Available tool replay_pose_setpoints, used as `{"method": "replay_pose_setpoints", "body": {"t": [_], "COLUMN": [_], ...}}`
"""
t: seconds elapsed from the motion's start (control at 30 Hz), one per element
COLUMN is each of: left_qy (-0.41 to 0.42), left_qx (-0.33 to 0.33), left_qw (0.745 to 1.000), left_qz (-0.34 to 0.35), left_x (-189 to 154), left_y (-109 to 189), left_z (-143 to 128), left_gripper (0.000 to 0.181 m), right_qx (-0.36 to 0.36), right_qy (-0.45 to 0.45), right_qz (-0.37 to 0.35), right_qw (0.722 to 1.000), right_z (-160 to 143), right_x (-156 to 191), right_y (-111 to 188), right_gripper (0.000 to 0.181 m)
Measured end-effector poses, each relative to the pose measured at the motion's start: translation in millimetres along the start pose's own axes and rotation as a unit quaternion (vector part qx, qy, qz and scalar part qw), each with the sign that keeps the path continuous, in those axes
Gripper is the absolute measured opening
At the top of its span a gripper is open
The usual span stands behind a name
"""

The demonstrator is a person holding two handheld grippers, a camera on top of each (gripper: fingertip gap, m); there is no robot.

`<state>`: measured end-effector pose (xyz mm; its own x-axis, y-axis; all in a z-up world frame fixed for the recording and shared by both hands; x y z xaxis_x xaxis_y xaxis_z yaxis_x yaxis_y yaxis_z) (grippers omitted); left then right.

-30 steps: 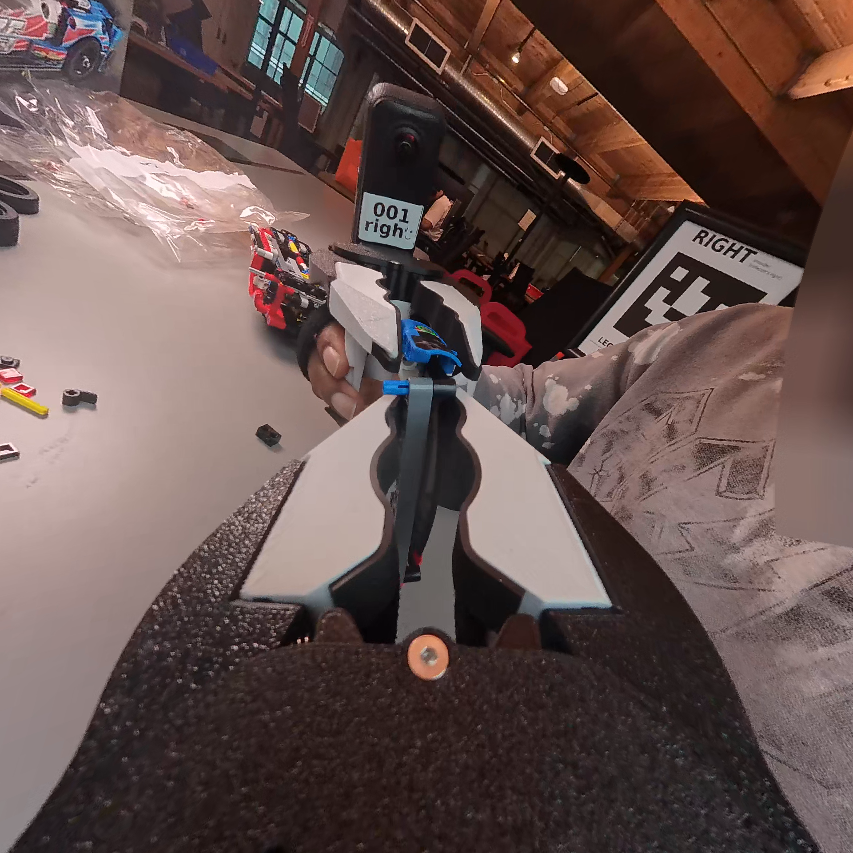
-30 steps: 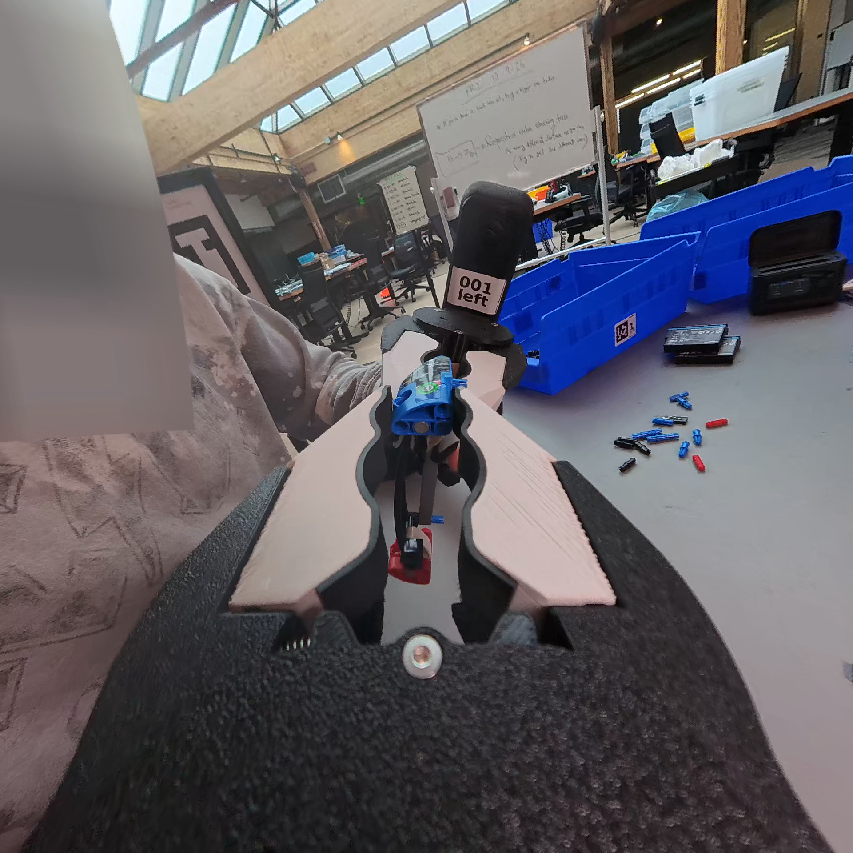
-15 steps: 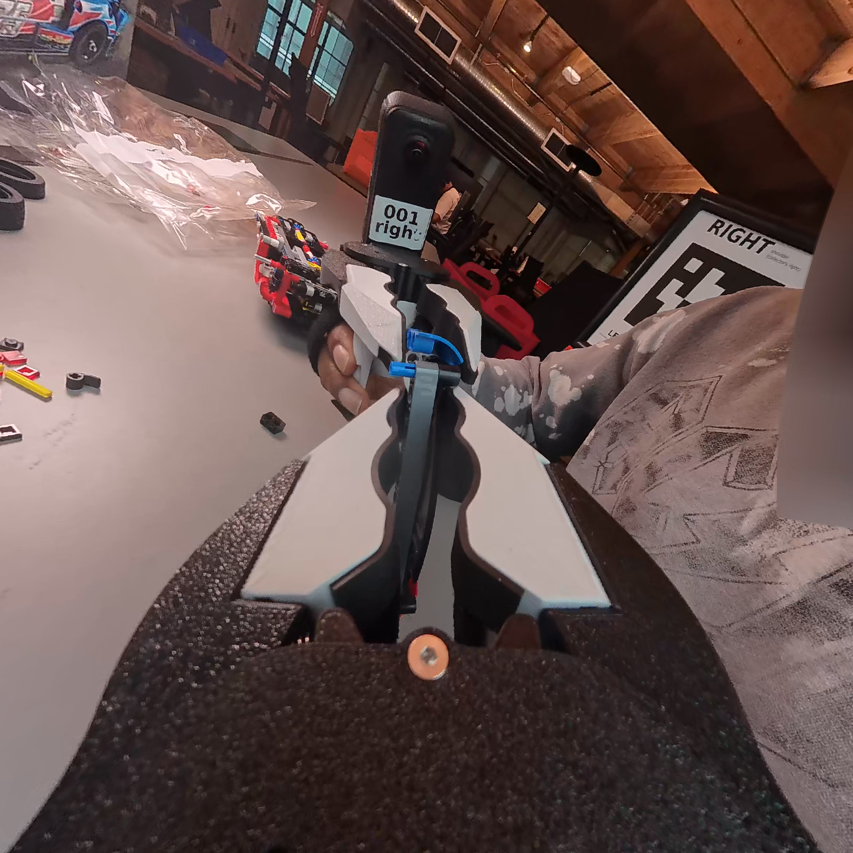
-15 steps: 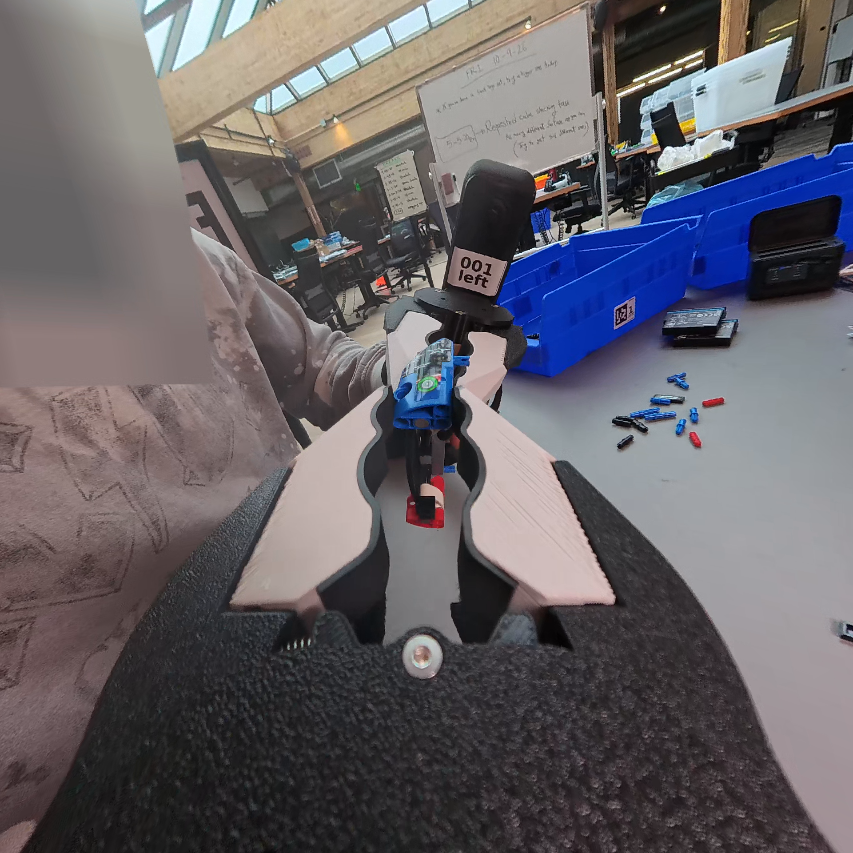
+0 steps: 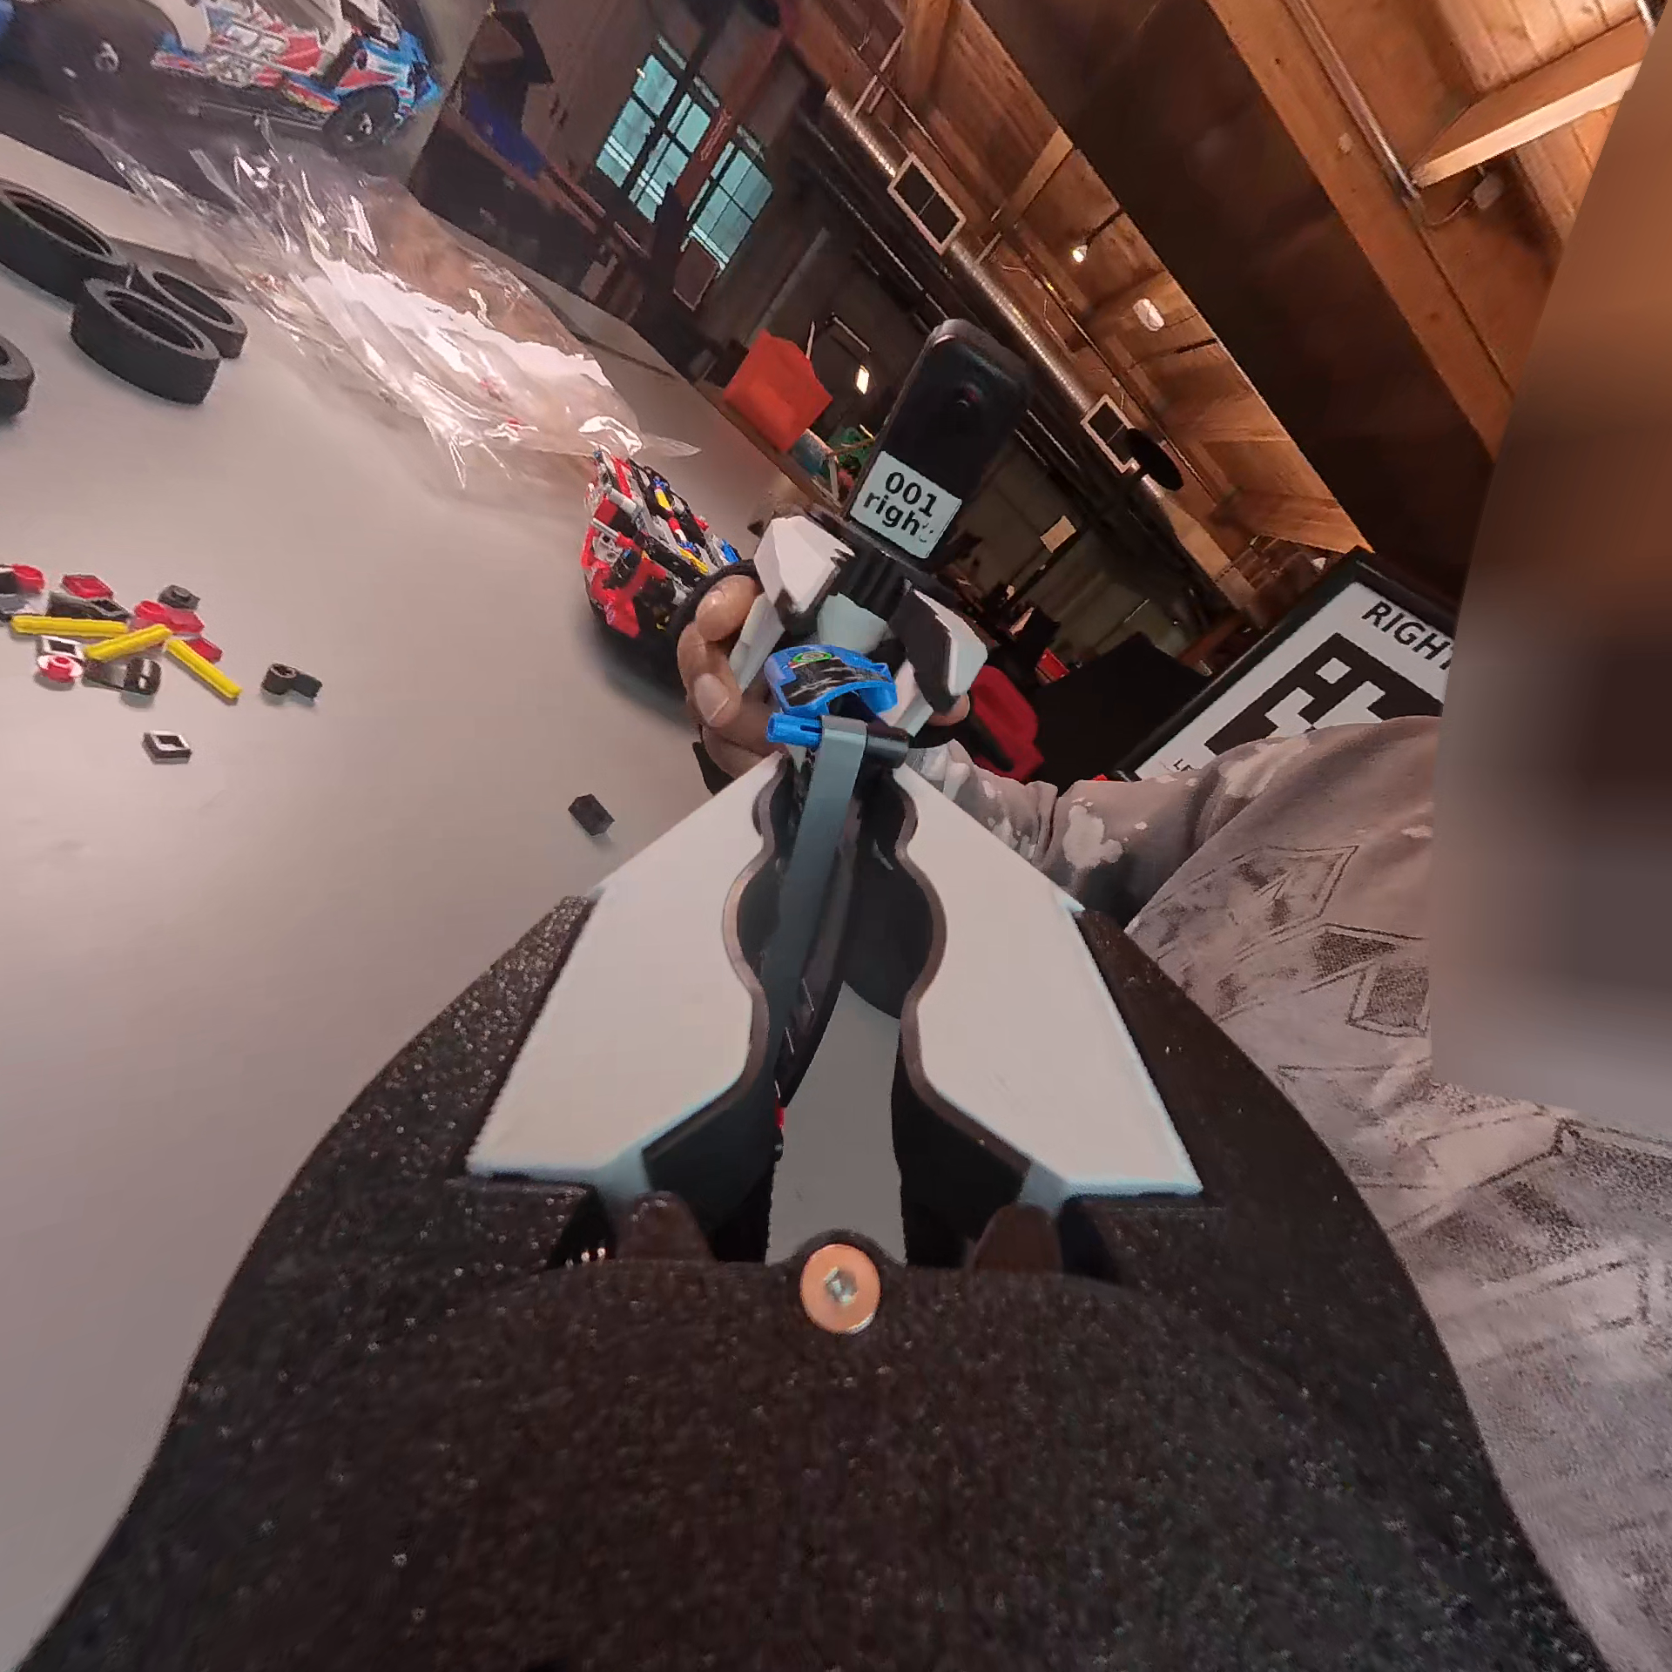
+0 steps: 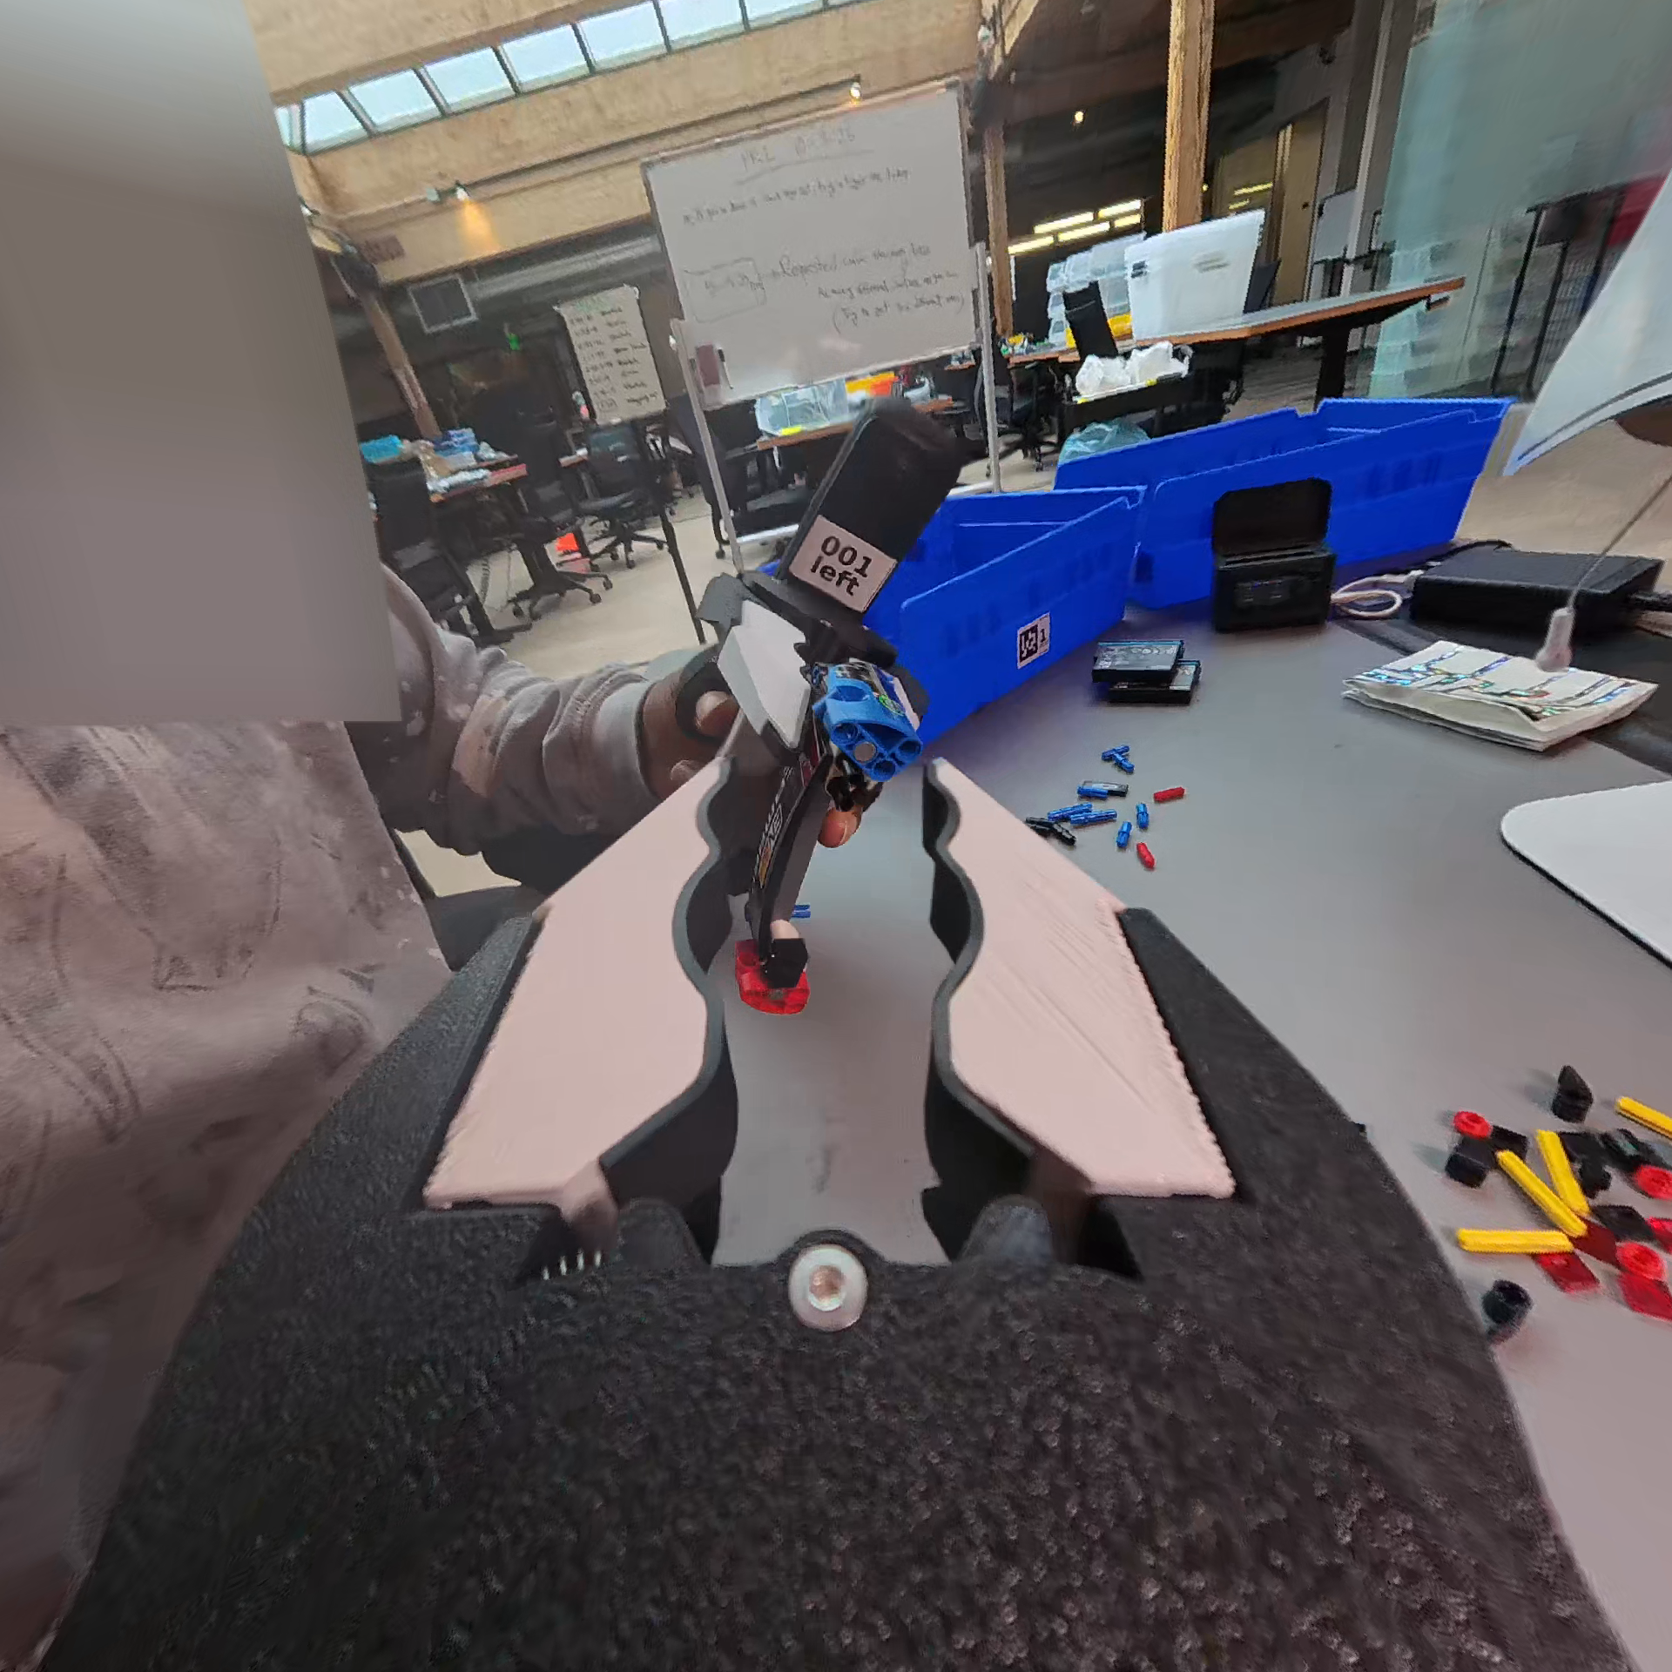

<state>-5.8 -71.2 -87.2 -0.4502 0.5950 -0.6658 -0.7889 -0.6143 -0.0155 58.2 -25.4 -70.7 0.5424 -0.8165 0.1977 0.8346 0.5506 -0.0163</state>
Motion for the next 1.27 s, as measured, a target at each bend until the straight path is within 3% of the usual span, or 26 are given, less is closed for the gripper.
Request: {"method": "replay_pose_setpoints", "body": {"t": [0.03,0.13,0.27,0.33,0.63,1.27], "left_qy": [0.010,0.030,0.055,0.053,0.058,0.092], "left_qx": [0.006,0.021,0.027,0.033,0.019,-0.007], "left_qw": [1.000,0.999,0.998,0.997,0.997,0.994], "left_qz": [-0.005,-0.018,-0.035,-0.034,-0.045,-0.067], "left_x": [-0.1,-2.0,-4.8,-5.5,-12.3,-5.5], "left_y": [-2.8,-9.7,-13.4,-14.6,-14.1,-4.3], "left_z": [-2.8,-11.5,-16.6,-18.2,-15.1,-10.3], "left_gripper": [0.015,0.015,0.015,0.015,0.013,0.014], "right_qx": [0.017,0.020,0.031,0.014,-0.031,-0.049], "right_qy": [-0.001,-0.043,-0.079,-0.109,-0.209,-0.211], "right_qz": [-0.004,0.006,0.037,0.051,0.107,0.096], "right_qw": [1.000,0.999,0.996,0.993,0.972,0.972], "right_z": [-4.8,-10.9,-15.4,-15.0,-12.2,-15.5], "right_x": [0.3,-2.1,3.0,3.3,4.7,-4.4], "right_y": [-7.0,-18.0,-27.7,-30.2,-25.9,-12.5], "right_gripper": [0.049,0.051,0.043,0.029,0.027,0.032]}}
Point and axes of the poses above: each gripper's, where its closed fingertips meet, y back along the fingers, z out of its top, x = y × z across the jaws, the point moved 3 cm from there along y, back along the fingers, and after that the axes turned 3 degrees about z, right-handed, at the moved point
